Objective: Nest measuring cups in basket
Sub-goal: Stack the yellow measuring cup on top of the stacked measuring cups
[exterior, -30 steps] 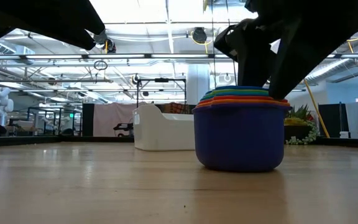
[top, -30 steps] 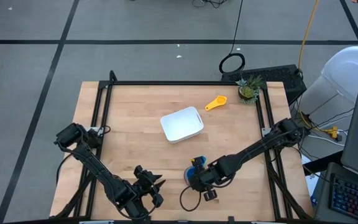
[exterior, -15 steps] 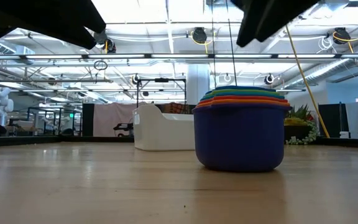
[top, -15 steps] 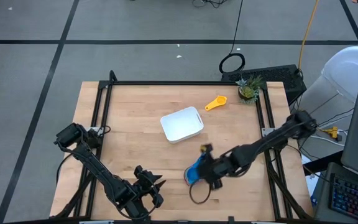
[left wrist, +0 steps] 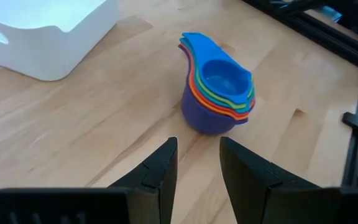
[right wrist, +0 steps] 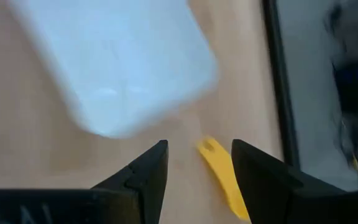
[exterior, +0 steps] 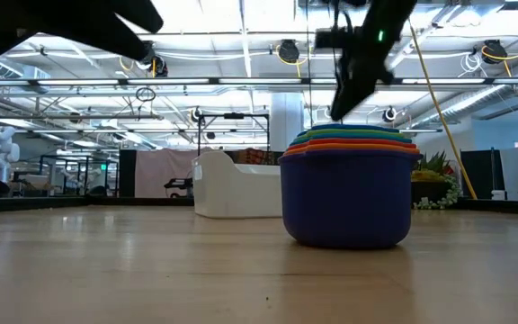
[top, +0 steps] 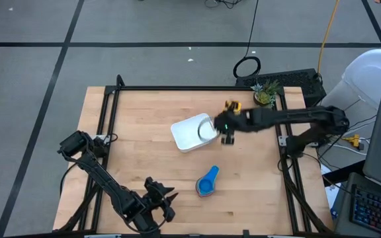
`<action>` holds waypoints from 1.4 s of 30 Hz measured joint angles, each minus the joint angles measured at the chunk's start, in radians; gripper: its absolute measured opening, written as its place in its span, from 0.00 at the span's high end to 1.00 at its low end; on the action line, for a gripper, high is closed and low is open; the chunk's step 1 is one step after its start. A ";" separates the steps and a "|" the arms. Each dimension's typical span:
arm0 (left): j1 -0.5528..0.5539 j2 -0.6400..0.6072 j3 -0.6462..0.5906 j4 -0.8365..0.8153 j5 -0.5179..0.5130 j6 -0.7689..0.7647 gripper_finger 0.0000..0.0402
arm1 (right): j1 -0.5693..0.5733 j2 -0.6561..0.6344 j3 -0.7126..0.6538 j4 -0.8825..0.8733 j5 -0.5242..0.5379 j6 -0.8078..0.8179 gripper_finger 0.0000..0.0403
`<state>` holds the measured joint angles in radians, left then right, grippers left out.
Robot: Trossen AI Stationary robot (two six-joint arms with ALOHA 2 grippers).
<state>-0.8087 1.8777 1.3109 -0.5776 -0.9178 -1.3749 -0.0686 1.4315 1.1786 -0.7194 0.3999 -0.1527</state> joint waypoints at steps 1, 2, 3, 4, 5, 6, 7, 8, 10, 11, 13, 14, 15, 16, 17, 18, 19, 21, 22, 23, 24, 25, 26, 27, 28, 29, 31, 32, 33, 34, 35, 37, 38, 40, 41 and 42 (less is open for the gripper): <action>-0.002 0.000 0.000 0.009 0.000 0.005 0.70 | -0.042 0.000 -0.020 0.005 -0.001 -0.011 0.57; -0.004 0.000 0.000 0.011 0.000 0.007 0.70 | -0.083 0.001 -0.038 0.004 -0.007 -0.015 0.57; -0.008 0.000 0.000 0.009 0.000 0.007 0.70 | -0.123 0.001 -0.055 0.007 -0.007 -0.015 0.57; -0.011 0.000 0.000 0.008 0.000 0.006 0.70 | -0.163 0.000 -0.072 0.017 -0.009 0.001 0.57; -0.012 0.000 0.000 0.007 0.000 0.006 0.70 | -0.204 0.000 -0.088 0.023 -0.011 0.024 0.57; -0.013 0.000 0.000 0.007 0.000 0.005 0.70 | -0.244 0.001 -0.103 0.029 -0.012 0.052 0.57; -0.013 0.000 0.000 0.007 0.000 0.006 0.70 | -0.280 0.001 -0.118 0.037 -0.013 0.076 0.57; -0.013 0.000 0.000 0.006 0.000 0.006 0.70 | -0.315 0.000 -0.132 0.052 -0.020 0.086 0.57; -0.012 0.000 0.000 0.005 0.000 0.006 0.70 | -0.370 0.000 -0.165 0.097 -0.068 0.073 0.57; -0.011 0.000 0.000 0.004 -0.001 0.006 0.70 | -0.392 0.000 -0.181 0.122 -0.095 0.056 0.57; -0.010 0.000 0.000 0.004 -0.001 0.006 0.70 | -0.425 0.000 -0.220 0.184 -0.150 0.026 0.57; -0.010 0.000 0.000 0.005 0.000 0.006 0.70 | -0.440 0.000 -0.240 0.214 -0.168 0.015 0.57; -0.010 0.000 0.000 0.005 -0.001 0.004 0.70 | -0.454 0.001 -0.260 0.242 -0.176 0.012 0.57; -0.010 0.000 0.000 0.005 -0.001 0.001 0.70 | -0.467 0.001 -0.279 0.267 -0.179 0.015 0.57; -0.010 0.000 0.000 0.005 -0.001 -0.004 0.70 | -0.481 0.001 -0.297 0.292 -0.179 0.028 0.57; -0.010 0.000 0.000 0.005 0.000 -0.008 0.70 | -0.497 0.002 -0.312 0.315 -0.177 0.047 0.57; -0.010 0.000 0.000 0.005 0.000 -0.012 0.70 | -0.513 0.002 -0.325 0.337 -0.177 0.068 0.57; -0.010 0.000 0.000 0.005 -0.001 -0.017 0.70 | -0.548 0.002 -0.343 0.371 -0.189 0.098 0.57; -0.010 0.000 0.000 0.005 -0.001 -0.019 0.70 | -0.565 0.002 -0.350 0.387 -0.196 0.104 0.57; -0.010 0.000 0.000 0.005 0.000 -0.022 0.70 | -0.580 0.005 -0.353 0.401 -0.205 0.103 0.57; -0.010 0.000 0.000 0.005 -0.001 -0.023 0.70 | -0.593 0.010 -0.353 0.414 -0.220 0.097 0.57; -0.010 0.000 0.000 0.005 0.000 -0.023 0.70 | -0.604 0.015 -0.353 0.422 -0.233 0.086 0.57; -0.010 0.000 0.000 0.005 0.000 -0.023 0.70 | -0.614 0.021 -0.353 0.424 -0.249 0.072 0.57; -0.010 0.000 0.000 0.005 0.000 -0.022 0.70 | -0.620 0.030 -0.353 0.424 -0.267 0.057 0.57; -0.010 0.000 0.000 0.005 0.000 -0.021 0.70 | -0.625 0.040 -0.353 0.424 -0.289 0.040 0.57; -0.010 0.000 0.000 0.005 0.000 -0.019 0.70 | -0.626 0.052 -0.353 0.420 -0.301 0.023 0.57; -0.010 0.000 0.000 0.005 0.000 -0.018 0.70 | -0.626 0.075 -0.353 0.401 -0.316 -0.002 0.57; -0.010 0.000 0.000 0.005 0.000 -0.018 0.70 | -0.626 0.088 -0.353 0.393 -0.325 -0.012 0.57; -0.008 0.000 0.000 0.004 0.000 -0.018 0.70 | -0.624 0.103 -0.353 0.390 -0.326 -0.017 0.57; -0.006 0.000 0.000 0.004 0.000 -0.018 0.70 | -0.624 0.116 -0.353 0.385 -0.326 -0.019 0.57; -0.005 0.000 0.000 0.004 0.000 -0.018 0.70 | -0.624 0.129 -0.353 0.377 -0.326 -0.022 0.57; -0.005 0.000 0.000 0.004 0.000 -0.018 0.70 | -0.624 0.154 -0.353 0.380 -0.325 -0.037 0.57; -0.005 0.000 0.000 0.004 0.000 -0.019 0.70 | -0.624 0.167 -0.353 0.380 -0.324 -0.045 0.57; -0.004 0.000 0.000 0.005 0.000 -0.024 0.70 | -0.624 0.186 -0.352 0.379 -0.324 -0.045 0.57; -0.004 0.000 0.000 0.006 0.000 -0.028 0.70 | -0.624 0.193 -0.352 0.375 -0.327 -0.041 0.57; -0.004 0.000 0.000 0.006 0.000 -0.035 0.70 | -0.621 0.197 -0.353 0.358 -0.332 -0.034 0.57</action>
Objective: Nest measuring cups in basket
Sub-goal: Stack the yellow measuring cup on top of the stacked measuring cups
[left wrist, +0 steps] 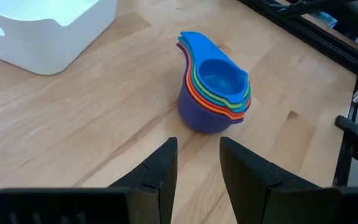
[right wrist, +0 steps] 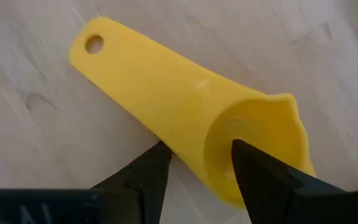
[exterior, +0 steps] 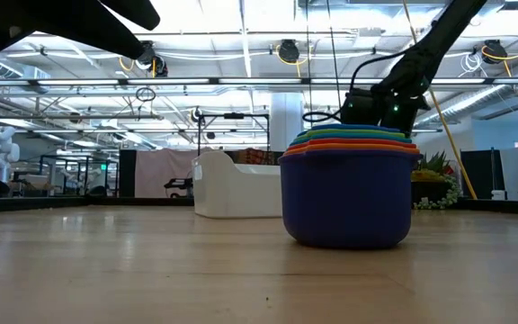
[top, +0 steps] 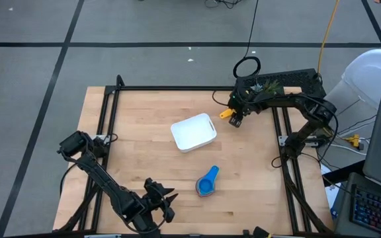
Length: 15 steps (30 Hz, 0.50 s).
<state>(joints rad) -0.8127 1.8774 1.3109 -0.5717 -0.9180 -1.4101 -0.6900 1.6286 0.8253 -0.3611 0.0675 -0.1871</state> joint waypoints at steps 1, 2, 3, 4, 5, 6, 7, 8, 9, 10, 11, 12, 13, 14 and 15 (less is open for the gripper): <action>0.000 0.000 0.000 0.000 0.000 -0.008 0.70 | 0.003 0.001 -0.002 -0.025 -0.008 0.005 0.58; 0.000 0.000 0.000 0.000 0.000 -0.010 0.70 | 0.006 0.000 -0.005 -0.052 -0.016 0.011 0.58; -0.001 0.000 0.000 0.002 0.000 -0.011 0.70 | 0.012 -0.002 -0.009 -0.089 -0.023 0.009 0.58; -0.001 0.000 0.000 0.002 0.000 -0.011 0.70 | 0.023 -0.007 -0.013 -0.132 -0.029 0.004 0.58; 0.000 0.000 0.000 0.002 0.000 -0.012 0.70 | 0.037 -0.018 -0.018 -0.181 -0.034 -0.010 0.58; 0.000 0.000 0.000 0.002 0.000 -0.012 0.70 | 0.048 -0.032 -0.022 -0.227 -0.040 -0.022 0.58; 0.003 0.000 0.000 0.002 0.000 -0.010 0.70 | 0.061 -0.045 -0.028 -0.269 -0.041 -0.036 0.58; 0.005 0.000 0.000 0.002 0.000 -0.008 0.70 | 0.074 -0.058 -0.035 -0.296 -0.040 -0.048 0.58; 0.008 0.000 0.000 0.002 0.000 -0.006 0.70 | 0.088 -0.071 -0.045 -0.318 -0.040 -0.060 0.58; 0.011 0.000 0.000 0.002 0.000 -0.006 0.70 | 0.103 -0.087 -0.055 -0.333 -0.040 -0.066 0.58; 0.012 0.000 0.000 0.002 0.000 -0.006 0.70 | 0.118 -0.104 -0.065 -0.343 -0.039 -0.066 0.59; 0.014 0.000 0.000 0.002 0.000 -0.005 0.70 | 0.131 -0.119 -0.076 -0.359 -0.038 -0.065 0.61; 0.015 0.000 0.000 0.003 0.000 -0.005 0.70 | 0.145 -0.133 -0.086 -0.368 -0.038 -0.063 0.64; 0.015 0.000 0.000 0.006 0.000 -0.005 0.70 | 0.161 -0.145 -0.096 -0.381 -0.038 -0.057 0.69; 0.015 0.000 0.000 0.009 0.000 -0.005 0.70 | 0.179 -0.155 -0.105 -0.396 -0.039 -0.045 0.75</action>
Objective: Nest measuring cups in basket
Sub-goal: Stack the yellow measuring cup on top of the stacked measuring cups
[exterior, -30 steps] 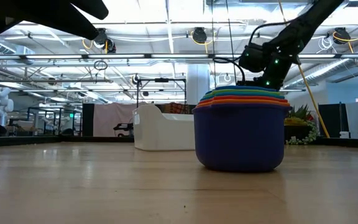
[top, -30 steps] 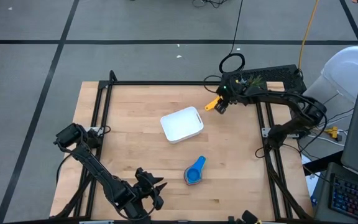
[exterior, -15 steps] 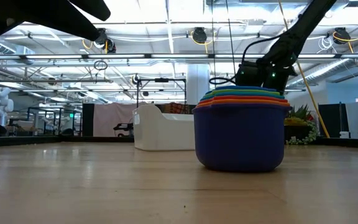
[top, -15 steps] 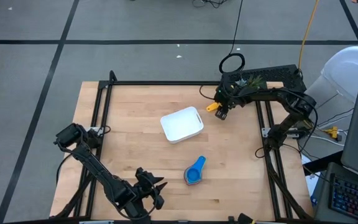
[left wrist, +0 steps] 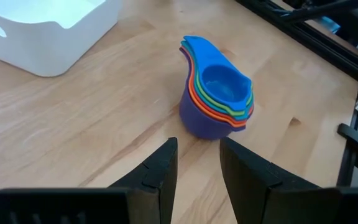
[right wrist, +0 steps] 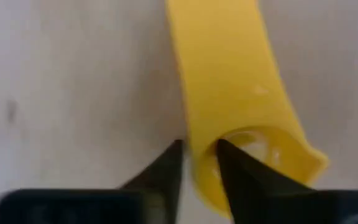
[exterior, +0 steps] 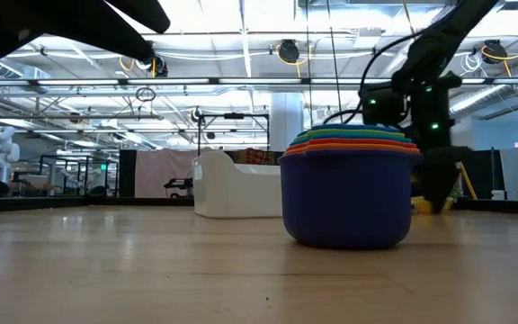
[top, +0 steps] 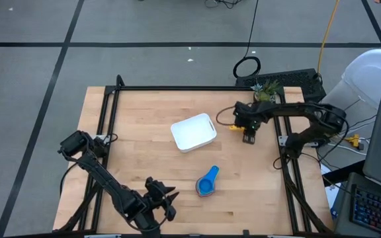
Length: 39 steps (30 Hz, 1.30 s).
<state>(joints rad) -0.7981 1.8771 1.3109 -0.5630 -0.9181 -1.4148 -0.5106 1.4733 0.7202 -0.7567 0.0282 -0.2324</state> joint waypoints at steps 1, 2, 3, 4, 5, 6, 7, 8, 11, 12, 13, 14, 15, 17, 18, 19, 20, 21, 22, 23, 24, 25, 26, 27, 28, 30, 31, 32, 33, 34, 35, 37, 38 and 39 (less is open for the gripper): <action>-0.001 0.000 0.000 0.002 0.000 0.000 0.70 | 0.018 -0.014 -0.009 -0.016 -0.005 0.015 0.82; -0.001 0.000 0.000 0.005 0.000 0.001 0.70 | 0.039 -0.023 -0.012 -0.026 -0.007 0.021 0.90; -0.001 0.000 0.000 0.009 0.000 0.005 0.70 | 0.068 -0.038 -0.015 -0.028 -0.011 0.027 0.95; -0.001 0.000 0.000 0.015 0.000 0.010 0.70 | 0.095 -0.056 -0.016 -0.027 -0.016 0.045 0.96; -0.001 0.000 0.000 0.021 0.000 0.018 0.70 | 0.129 -0.069 -0.015 -0.014 -0.026 0.073 0.97; -0.001 0.000 0.000 0.025 0.000 0.022 0.70 | 0.163 -0.078 -0.014 -0.004 -0.032 0.098 0.98; -0.001 0.000 0.000 0.030 0.000 0.025 0.70 | 0.201 -0.094 -0.015 -0.002 -0.038 0.124 0.99; -0.001 0.000 0.000 0.035 0.000 0.030 0.70 | 0.241 -0.115 -0.016 -0.003 -0.041 0.155 0.99; 0.001 0.000 0.000 0.044 0.000 0.046 0.70 | 0.359 -0.167 -0.016 -0.002 -0.049 0.239 0.99; 0.003 0.000 0.000 0.043 0.000 0.049 0.70 | 0.397 -0.184 -0.016 -0.005 -0.047 0.266 0.99; 0.005 0.000 0.000 0.043 0.000 0.050 0.70 | 0.434 -0.202 -0.016 -0.006 -0.046 0.295 0.99; 0.007 0.000 0.000 0.043 0.000 0.052 0.70 | 0.472 -0.217 -0.015 -0.006 -0.044 0.320 0.99; 0.011 0.000 0.000 0.043 0.000 0.059 0.70 | 0.506 -0.231 -0.011 -0.010 -0.042 0.342 1.00; 0.018 0.000 0.000 0.044 0.000 0.068 0.70 | 0.577 -0.250 0.003 -0.008 -0.033 0.384 1.00; 0.022 0.000 0.000 0.044 0.000 0.069 0.70 | 0.613 -0.257 0.017 0.002 -0.033 0.401 1.00; 0.026 0.000 0.000 0.045 0.000 0.073 0.70 | 0.649 -0.264 0.032 0.021 -0.033 0.409 1.00; 0.031 0.000 0.000 0.048 0.000 0.085 0.70 | 0.687 -0.269 0.048 0.043 -0.031 0.411 1.00; 0.036 0.000 0.000 0.056 0.000 0.105 0.70 | 0.726 -0.272 0.063 0.067 -0.031 0.410 1.00; 0.041 0.000 0.000 0.075 0.000 0.147 0.70 | 0.763 -0.272 0.081 0.099 -0.032 0.391 1.00; 0.048 0.000 0.000 0.101 0.000 0.213 0.70 | 0.801 -0.272 0.099 0.142 -0.033 0.363 1.00; 0.054 0.000 0.000 0.134 0.000 0.298 0.70 | 0.840 -0.272 0.118 0.189 -0.032 0.331 1.00; 0.060 0.000 0.000 0.172 0.002 0.397 0.70 | 0.877 -0.272 0.138 0.233 -0.033 0.299 1.00; 0.068 0.000 0.000 0.206 0.009 0.487 0.70 | 0.911 -0.272 0.155 0.280 -0.033 0.269 1.00; 0.077 0.000 0.000 0.242 0.021 0.567 0.70 | 0.944 -0.271 0.169 0.329 -0.035 0.243 1.00; 0.087 0.000 0.000 0.278 0.035 0.639 0.70 | 0.972 -0.268 0.183 0.373 -0.036 0.226 1.00; 0.105 0.000 0.000 0.363 0.054 0.762 0.70 | 1.013 -0.262 0.211 0.435 -0.030 0.207 1.00; 0.112 0.000 0.000 0.415 0.060 0.826 0.70 | 1.027 -0.257 0.221 0.452 -0.031 0.205 1.00; 0.119 0.000 0.000 0.469 0.063 0.887 0.70 | 1.039 -0.249 0.229 0.460 -0.030 0.204 1.00; 0.125 0.000 0.000 0.526 0.070 0.948 0.70 | 1.046 -0.241 0.233 0.459 -0.031 0.204 1.00; 0.131 0.000 0.000 0.584 0.080 1.014 0.70 | 1.050 -0.231 0.233 0.449 -0.032 0.204 1.00; 0.135 0.000 0.000 0.648 0.084 1.080 0.70 | 1.051 -0.221 0.233 0.429 -0.035 0.205 1.00; 0.139 0.000 0.000 0.781 0.102 1.218 0.70 | 1.049 -0.197 0.233 0.400 -0.036 0.210 1.00; 0.140 0.000 0.000 0.852 0.120 1.295 0.70 | 1.048 -0.182 0.232 0.397 -0.036 0.209 1.00; 0.141 0.000 0.000 0.917 0.147 1.362 0.70 | 1.048 -0.169 0.232 0.400 -0.035 0.209 1.00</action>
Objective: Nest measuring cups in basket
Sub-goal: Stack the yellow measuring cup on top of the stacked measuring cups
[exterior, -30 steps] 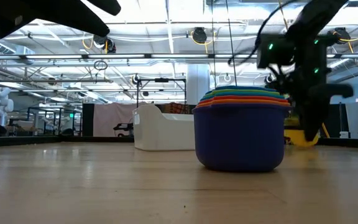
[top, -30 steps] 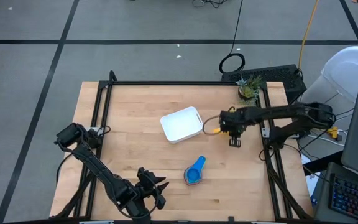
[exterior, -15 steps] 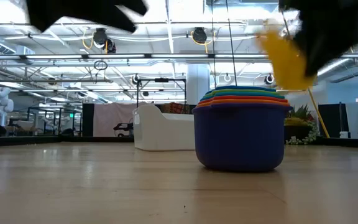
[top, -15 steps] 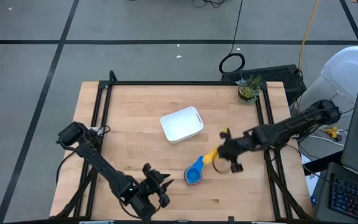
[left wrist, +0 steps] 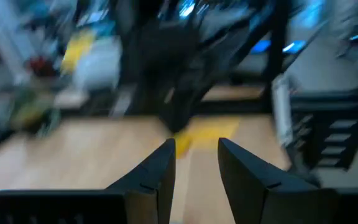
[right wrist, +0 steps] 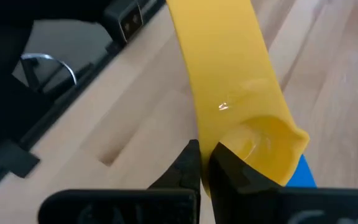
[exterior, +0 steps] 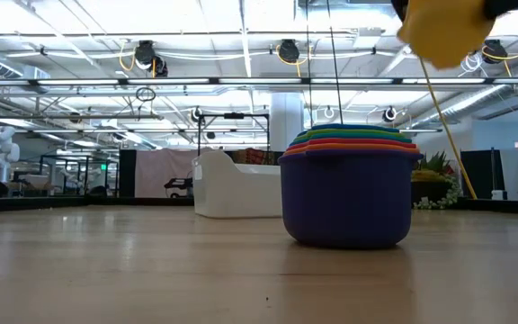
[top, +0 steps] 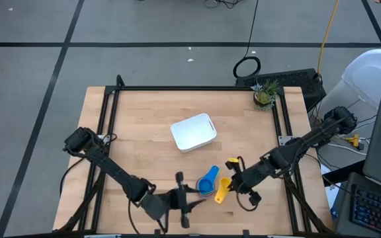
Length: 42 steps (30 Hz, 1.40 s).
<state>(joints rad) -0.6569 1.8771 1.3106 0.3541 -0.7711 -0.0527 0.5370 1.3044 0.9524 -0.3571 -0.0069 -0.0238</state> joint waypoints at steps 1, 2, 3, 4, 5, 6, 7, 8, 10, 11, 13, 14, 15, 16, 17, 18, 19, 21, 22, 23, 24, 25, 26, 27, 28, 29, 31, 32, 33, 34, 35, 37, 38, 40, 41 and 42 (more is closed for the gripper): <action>0.003 0.000 0.000 0.054 0.039 0.051 0.70 | 0.000 0.012 0.000 0.002 0.001 -0.002 1.00; 0.007 0.000 0.000 0.087 0.090 0.080 0.70 | 0.000 0.022 0.000 0.009 0.000 -0.007 1.00; 0.013 0.000 0.000 0.101 0.145 0.089 0.70 | -0.002 0.032 0.000 0.028 0.001 -0.015 1.00; 0.019 0.000 0.000 0.100 0.201 0.085 0.70 | -0.008 0.041 0.000 0.055 0.000 -0.019 1.00; 0.026 0.000 0.000 0.085 0.235 0.069 0.70 | -0.013 0.052 0.000 0.086 0.000 -0.022 1.00; 0.031 0.000 0.000 0.063 0.250 0.057 0.70 | -0.018 0.063 0.000 0.115 -0.007 -0.022 1.00; 0.035 0.000 0.000 0.035 0.251 0.052 0.70 | -0.022 0.075 0.000 0.139 -0.020 -0.023 1.00; 0.039 0.000 0.000 0.011 0.244 0.060 0.70 | -0.026 0.085 0.000 0.159 -0.028 -0.023 1.00; 0.032 0.002 0.000 -0.027 0.189 0.122 0.70 | -0.027 0.099 0.000 0.176 -0.048 -0.022 1.00; 0.025 0.003 0.000 -0.038 0.165 0.173 0.70 | -0.027 0.103 0.000 0.179 -0.048 -0.017 1.00; 0.009 0.003 0.000 -0.045 0.141 0.273 0.70 | -0.026 0.107 0.000 0.176 -0.051 -0.013 1.00; 0.003 0.003 0.000 -0.045 0.140 0.321 0.70 | -0.026 0.107 0.000 0.175 -0.049 -0.012 1.00; -0.003 0.003 0.000 -0.046 0.140 0.364 0.70 | -0.026 0.107 0.000 0.175 -0.048 -0.012 1.00; -0.007 0.003 0.000 -0.048 0.139 0.402 0.70 | -0.027 0.107 0.000 0.179 -0.047 -0.011 1.00; -0.007 0.003 0.000 -0.058 0.137 0.432 0.70 | -0.027 0.107 0.000 0.186 -0.047 -0.011 1.00; -0.007 0.003 0.000 -0.068 0.134 0.451 0.70 | -0.027 0.107 0.000 0.194 -0.047 -0.011 1.00; -0.004 0.003 0.000 -0.080 0.134 0.464 0.70 | -0.027 0.107 0.000 0.203 -0.047 -0.011 1.00; 0.002 0.003 0.000 -0.099 0.121 0.484 0.70 | -0.026 0.107 0.000 0.227 -0.048 -0.013 1.00; 0.004 0.003 0.000 -0.101 0.114 0.498 0.70 | -0.026 0.107 0.000 0.237 -0.048 -0.013 1.00; 0.007 0.003 0.000 -0.103 0.113 0.515 0.70 | -0.026 0.107 0.000 0.243 -0.047 -0.013 1.00; 0.010 0.003 0.000 -0.103 0.113 0.532 0.70 | -0.026 0.107 0.000 0.248 -0.045 -0.013 1.00; 0.014 0.003 0.000 -0.103 0.113 0.546 0.70 | -0.026 0.107 0.000 0.261 -0.044 -0.013 1.00; 0.018 0.003 0.000 -0.104 0.113 0.556 0.70 | -0.026 0.107 0.000 0.275 -0.044 -0.013 1.00; 0.021 0.003 0.000 -0.105 0.114 0.562 0.70 | -0.026 0.107 0.000 0.284 -0.044 -0.014 1.00; 0.025 0.003 0.000 -0.102 0.117 0.569 0.70 | -0.026 0.106 0.000 0.289 -0.044 -0.015 1.00; 0.028 0.003 0.000 -0.095 0.125 0.574 0.70 | -0.027 0.106 0.000 0.287 -0.042 -0.016 1.00; 0.036 0.003 0.000 -0.073 0.147 0.575 0.70 | -0.031 0.107 0.000 0.284 -0.038 -0.018 1.00; 0.038 0.003 0.000 -0.057 0.153 0.574 0.70 | -0.033 0.107 0.000 0.285 -0.026 -0.018 1.00; 0.042 0.007 0.000 -0.040 0.160 0.573 0.70 | -0.034 0.107 0.000 0.286 -0.017 -0.019 1.00; 0.047 0.018 0.000 0.002 0.170 0.571 0.70 | -0.034 0.107 0.000 0.290 -0.013 -0.023 1.00; 0.051 0.031 0.001 0.046 0.179 0.572 0.70 | -0.034 0.107 0.000 0.298 -0.007 -0.024 1.00; 0.053 0.063 0.000 0.121 0.219 0.584 0.70 | -0.035 0.120 0.000 0.327 0.004 -0.032 1.00; 0.057 0.082 0.003 0.162 0.240 0.586 0.70 | -0.037 0.125 0.000 0.339 0.002 -0.042 1.00; 0.059 0.119 0.017 0.187 0.244 0.590 0.70 | -0.037 0.136 -0.001 0.351 -0.005 -0.045 1.00; 0.058 0.135 0.023 0.182 0.239 0.584 0.70 | -0.038 0.141 -0.002 0.356 -0.007 -0.045 1.00; 0.058 0.149 0.031 0.178 0.225 0.570 0.70 | -0.038 0.148 -0.002 0.361 -0.006 -0.044 1.00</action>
<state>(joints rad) -0.5987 2.0264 1.3416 0.5324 -0.5463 0.5169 0.4992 1.4519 0.9501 0.0042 -0.0132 -0.0679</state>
